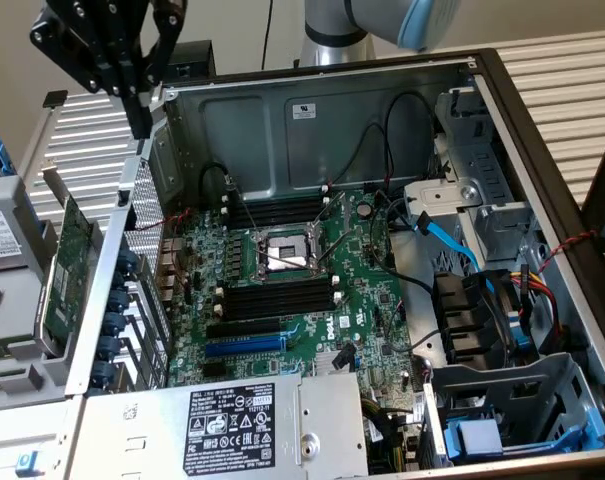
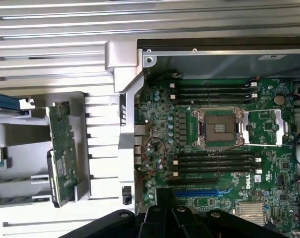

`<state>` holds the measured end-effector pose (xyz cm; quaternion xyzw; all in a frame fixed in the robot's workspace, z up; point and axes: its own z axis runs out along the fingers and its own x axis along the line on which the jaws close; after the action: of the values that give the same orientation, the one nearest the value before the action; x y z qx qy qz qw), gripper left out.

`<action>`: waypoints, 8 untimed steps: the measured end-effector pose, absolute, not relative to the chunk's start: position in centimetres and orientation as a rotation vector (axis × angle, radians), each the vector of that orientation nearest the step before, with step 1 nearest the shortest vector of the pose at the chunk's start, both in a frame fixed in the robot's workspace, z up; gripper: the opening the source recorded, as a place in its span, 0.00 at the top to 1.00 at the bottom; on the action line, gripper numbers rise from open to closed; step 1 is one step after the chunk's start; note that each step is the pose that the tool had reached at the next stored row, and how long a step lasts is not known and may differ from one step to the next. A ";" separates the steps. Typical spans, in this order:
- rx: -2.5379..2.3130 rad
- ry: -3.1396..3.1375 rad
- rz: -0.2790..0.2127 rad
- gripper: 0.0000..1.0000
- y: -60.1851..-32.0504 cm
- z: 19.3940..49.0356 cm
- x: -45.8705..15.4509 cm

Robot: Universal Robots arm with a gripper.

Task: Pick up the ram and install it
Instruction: 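Reach for the ram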

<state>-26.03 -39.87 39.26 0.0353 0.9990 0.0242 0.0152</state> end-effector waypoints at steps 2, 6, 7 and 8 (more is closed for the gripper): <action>0.110 3.108 0.075 0.89 -39.9 39.3 -26.9; 0.110 3.108 0.075 0.89 -39.9 39.3 -28.8; 0.110 3.108 0.075 0.89 -39.9 39.3 -29.2; 0.110 3.108 0.075 0.89 -39.9 39.3 -29.7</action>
<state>-29.69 -39.87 39.26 0.0353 0.9990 0.0242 0.0153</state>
